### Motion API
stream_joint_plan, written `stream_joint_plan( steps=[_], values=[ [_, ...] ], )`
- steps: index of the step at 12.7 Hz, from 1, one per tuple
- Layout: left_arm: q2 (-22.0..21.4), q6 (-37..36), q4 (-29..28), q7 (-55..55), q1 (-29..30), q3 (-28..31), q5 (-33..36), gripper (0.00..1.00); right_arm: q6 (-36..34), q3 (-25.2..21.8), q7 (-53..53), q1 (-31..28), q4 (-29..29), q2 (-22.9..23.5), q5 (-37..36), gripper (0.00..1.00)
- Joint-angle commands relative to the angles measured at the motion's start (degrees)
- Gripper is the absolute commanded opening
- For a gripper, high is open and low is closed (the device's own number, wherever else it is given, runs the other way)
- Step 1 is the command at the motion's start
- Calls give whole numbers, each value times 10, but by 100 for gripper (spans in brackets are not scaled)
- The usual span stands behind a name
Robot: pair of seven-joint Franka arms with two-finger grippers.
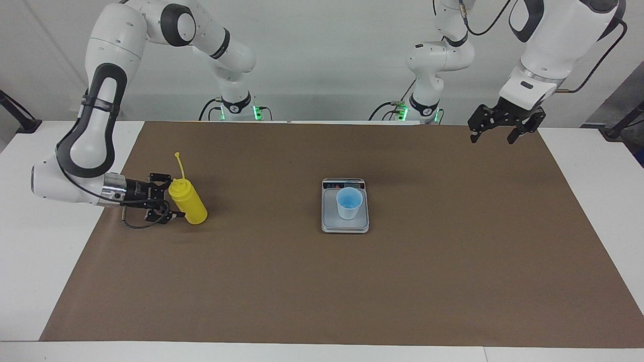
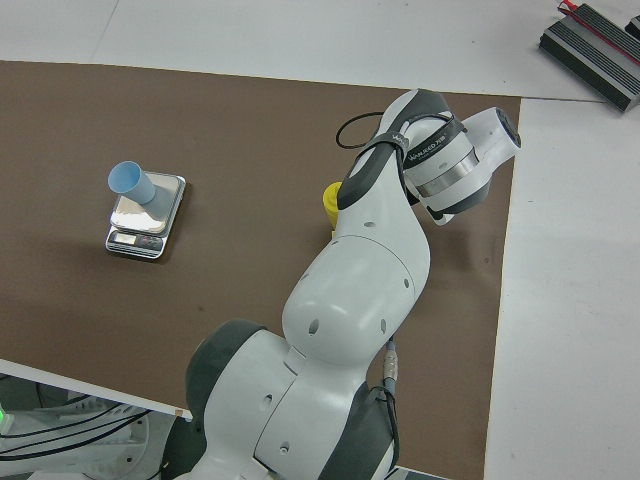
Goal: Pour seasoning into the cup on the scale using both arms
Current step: 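Grasp the yellow bottle with the right gripper and lift it upright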
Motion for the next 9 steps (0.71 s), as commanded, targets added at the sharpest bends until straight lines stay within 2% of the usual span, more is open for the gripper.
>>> stream_joint_plan(
  steps=[1, 2, 3, 6, 9],
  values=[
    [-11, -8, -5, 4, 6, -3, 7, 100, 10, 5, 4, -7, -28, -21, 31, 85],
    [-11, -8, -5, 4, 6, -3, 7, 100, 5, 5, 4, -6, -27, -21, 33, 50],
    [-11, -8, -5, 4, 6, -3, 7, 100, 4, 6, 6, -4, -26, -21, 33, 2],
    [-11, -8, -5, 4, 6, -3, 7, 100, 17, 8, 51, 0, -16, -27, 34, 0],
    [-11, -8, -5, 4, 6, -3, 7, 100, 76, 11, 134, 43, -11, -61, 32, 0]
  ],
)
